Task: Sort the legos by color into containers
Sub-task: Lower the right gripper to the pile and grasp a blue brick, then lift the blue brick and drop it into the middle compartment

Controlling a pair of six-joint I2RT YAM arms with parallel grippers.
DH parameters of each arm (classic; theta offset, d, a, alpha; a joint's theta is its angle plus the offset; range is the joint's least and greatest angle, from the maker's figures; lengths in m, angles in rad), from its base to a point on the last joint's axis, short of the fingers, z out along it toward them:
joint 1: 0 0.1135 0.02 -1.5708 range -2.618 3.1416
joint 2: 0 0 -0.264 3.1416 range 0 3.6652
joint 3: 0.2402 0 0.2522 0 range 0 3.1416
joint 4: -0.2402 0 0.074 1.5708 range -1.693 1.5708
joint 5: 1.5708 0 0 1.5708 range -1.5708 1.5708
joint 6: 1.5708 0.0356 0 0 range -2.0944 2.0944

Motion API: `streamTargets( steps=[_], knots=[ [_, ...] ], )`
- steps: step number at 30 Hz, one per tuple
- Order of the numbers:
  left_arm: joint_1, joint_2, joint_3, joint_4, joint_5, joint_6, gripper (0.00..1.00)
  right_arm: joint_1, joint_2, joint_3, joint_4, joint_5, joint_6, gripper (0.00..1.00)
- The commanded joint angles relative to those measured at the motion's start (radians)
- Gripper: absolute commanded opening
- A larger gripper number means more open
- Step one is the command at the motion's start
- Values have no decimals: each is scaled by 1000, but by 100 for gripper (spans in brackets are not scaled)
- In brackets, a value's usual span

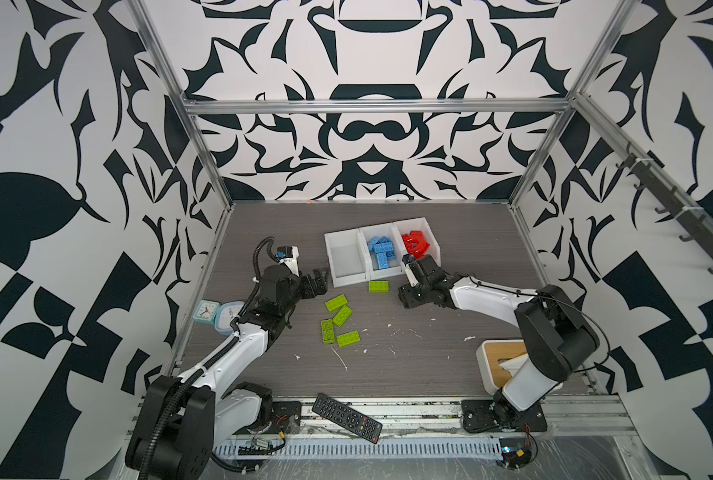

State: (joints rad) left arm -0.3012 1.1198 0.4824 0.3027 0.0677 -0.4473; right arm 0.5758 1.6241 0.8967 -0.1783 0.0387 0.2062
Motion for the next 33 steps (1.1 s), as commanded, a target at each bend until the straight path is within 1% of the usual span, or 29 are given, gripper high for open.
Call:
streamTargets(
  steps=[1,4,8,14,17,22,27,30,33],
  knots=[
    [2,-7,-5,10,3,2,100,6,-75,5,14,12,32,65],
    [2,-7,-5,9,3,2,100,6,-90,44,26,13,30,65],
    [2,-5,-5,9,1,4,100,6,-32,152,25,13,-9,64],
    [2,-5,-5,10,0,8,100,5,107,332,41,0,-40,64],
    [2,4,-2,11,6,12,100,5,175,406,79,2,-32,64],
    [2,-2,-4,9,6,10,100,3,300,554,68,12,-18,65],
    [2,-9,-3,8,4,11,100,-4,365,628,76,18,5,66],
    [2,-11,-5,7,4,10,100,-11,388,649,74,29,12,68],
    [2,-12,-5,8,6,9,100,-23,405,665,67,29,24,68]
  ],
)
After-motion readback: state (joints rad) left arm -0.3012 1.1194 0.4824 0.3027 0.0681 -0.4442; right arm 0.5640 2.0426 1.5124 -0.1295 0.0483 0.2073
